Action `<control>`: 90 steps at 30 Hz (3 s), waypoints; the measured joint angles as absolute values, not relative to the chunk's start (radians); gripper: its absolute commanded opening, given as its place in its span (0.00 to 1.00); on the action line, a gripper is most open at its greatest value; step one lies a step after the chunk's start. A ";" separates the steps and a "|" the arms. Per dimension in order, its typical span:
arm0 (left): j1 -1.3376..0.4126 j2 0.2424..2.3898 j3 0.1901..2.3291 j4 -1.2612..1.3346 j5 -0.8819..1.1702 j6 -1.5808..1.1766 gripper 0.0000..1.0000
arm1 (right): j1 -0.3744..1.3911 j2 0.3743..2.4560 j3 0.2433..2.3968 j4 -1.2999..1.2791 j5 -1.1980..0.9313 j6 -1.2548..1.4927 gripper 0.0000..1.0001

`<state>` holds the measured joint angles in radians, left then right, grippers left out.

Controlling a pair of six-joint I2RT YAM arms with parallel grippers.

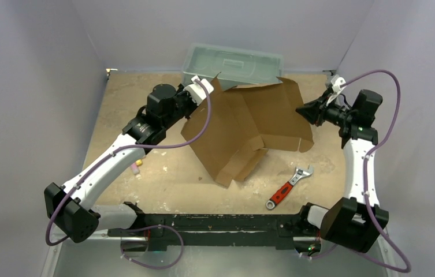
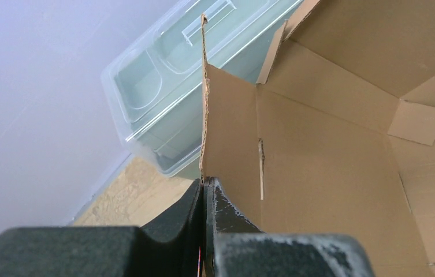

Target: Fold the paper box

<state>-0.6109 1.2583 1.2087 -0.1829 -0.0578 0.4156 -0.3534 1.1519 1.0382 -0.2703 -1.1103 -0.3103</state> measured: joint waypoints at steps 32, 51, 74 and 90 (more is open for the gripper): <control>-0.611 1.233 1.235 -0.210 -0.001 0.372 0.44 | -0.224 1.302 1.213 -0.474 -1.105 -0.534 0.00; -0.611 0.844 1.224 -0.303 -0.034 -0.226 0.87 | -0.249 1.183 1.246 -0.487 -1.166 -0.116 0.00; -0.611 1.314 1.209 0.158 0.098 -0.427 0.31 | -0.250 1.111 1.171 -0.465 -1.198 -0.147 0.00; -0.611 1.510 1.336 0.320 0.116 -0.429 0.01 | -0.250 1.111 1.169 -0.465 -1.201 -0.154 0.00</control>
